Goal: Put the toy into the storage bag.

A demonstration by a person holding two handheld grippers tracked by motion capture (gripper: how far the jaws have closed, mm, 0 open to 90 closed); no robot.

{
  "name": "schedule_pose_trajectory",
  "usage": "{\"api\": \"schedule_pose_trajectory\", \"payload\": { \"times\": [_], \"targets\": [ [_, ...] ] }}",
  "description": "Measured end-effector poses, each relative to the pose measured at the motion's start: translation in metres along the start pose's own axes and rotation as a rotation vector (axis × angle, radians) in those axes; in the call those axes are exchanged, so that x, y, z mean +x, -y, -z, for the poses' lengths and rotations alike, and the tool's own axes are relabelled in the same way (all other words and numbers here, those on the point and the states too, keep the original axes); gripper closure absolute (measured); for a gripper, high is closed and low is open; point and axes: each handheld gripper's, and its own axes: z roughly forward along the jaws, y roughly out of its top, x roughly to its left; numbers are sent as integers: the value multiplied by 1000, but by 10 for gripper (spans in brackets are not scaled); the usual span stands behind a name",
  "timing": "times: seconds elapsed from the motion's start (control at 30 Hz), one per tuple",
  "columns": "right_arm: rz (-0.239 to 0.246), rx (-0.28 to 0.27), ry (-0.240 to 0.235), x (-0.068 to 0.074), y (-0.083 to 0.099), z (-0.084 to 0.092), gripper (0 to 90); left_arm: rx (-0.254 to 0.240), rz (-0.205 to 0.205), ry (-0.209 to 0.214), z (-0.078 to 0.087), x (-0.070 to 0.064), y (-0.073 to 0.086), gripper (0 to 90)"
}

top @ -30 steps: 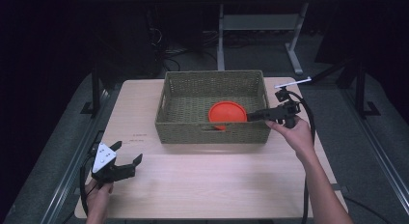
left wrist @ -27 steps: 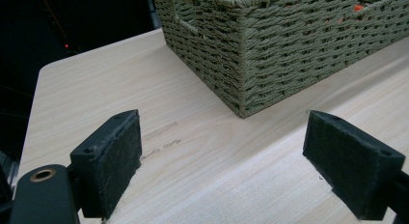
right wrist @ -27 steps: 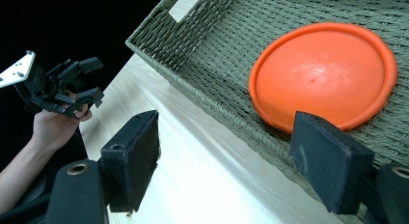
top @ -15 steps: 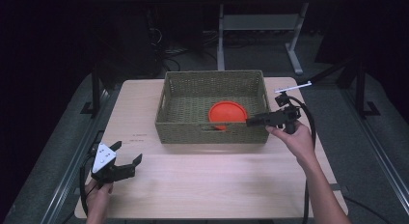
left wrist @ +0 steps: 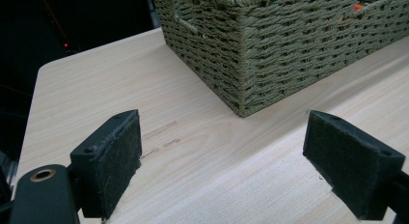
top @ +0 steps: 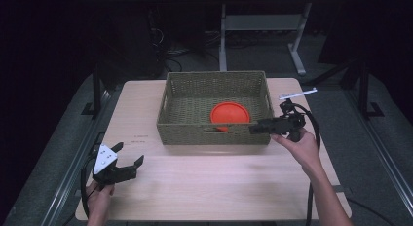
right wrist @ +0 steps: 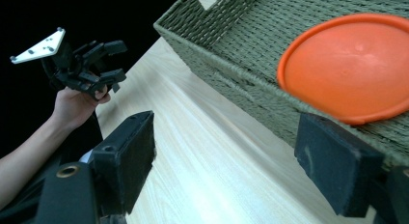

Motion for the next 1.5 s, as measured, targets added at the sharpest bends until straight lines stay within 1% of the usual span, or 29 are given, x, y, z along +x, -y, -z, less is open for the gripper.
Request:
{"api": "schedule_pose_trajectory", "payload": {
  "times": [0.1,0.17,0.2,0.23,0.33,0.37,0.5,0.67,0.9,0.93,1.07,1.13,1.2,1.23,1.3,1.37,1.43,1.5],
  "targets": [
    [14,-2,-7,3,3,0,205,0,1,1,0,0,0,130],
    [15,2,-5,4,4,0,204,-1,2,1,0,0,0,130],
    [27,3,-5,5,6,0,200,-1,1,1,0,0,0,130],
    [20,8,-3,6,7,0,200,-2,1,1,0,0,0,130],
    [25,5,-4,5,10,0,199,-2,-4,0,0,0,0,130],
    [24,6,-7,3,13,-1,197,-1,4,1,0,0,0,130],
    [18,7,-7,3,19,-1,198,-7,4,1,0,0,0,130],
    [6,7,-19,1,30,-3,199,-7,2,8,-1,-1,0,130],
    [10,5,-32,1,39,-4,195,-9,4,6,-1,-1,0,130],
    [14,7,-37,1,40,-4,192,-8,6,6,-1,-1,0,130],
    [6,11,-29,-2,46,-5,192,-12,4,7,-1,-1,0,130],
    [-8,12,-36,-7,52,-6,189,-9,4,10,-2,-1,0,130],
    [-11,13,-33,-8,54,-6,189,-7,2,11,-2,-1,0,129],
    [-21,17,-37,-10,57,-6,189,-7,3,11,-2,-1,0,130],
    [-13,20,-38,-10,61,-5,191,-9,5,10,-2,-1,0,130],
    [-12,26,-28,-10,65,-3,190,-9,6,12,-2,-1,0,130],
    [-10,22,-32,-12,67,-2,189,-7,11,12,-2,-1,0,130],
    [-20,29,-31,-13,71,0,189,-6,9,14,-2,-1,0,130]
  ]
}}
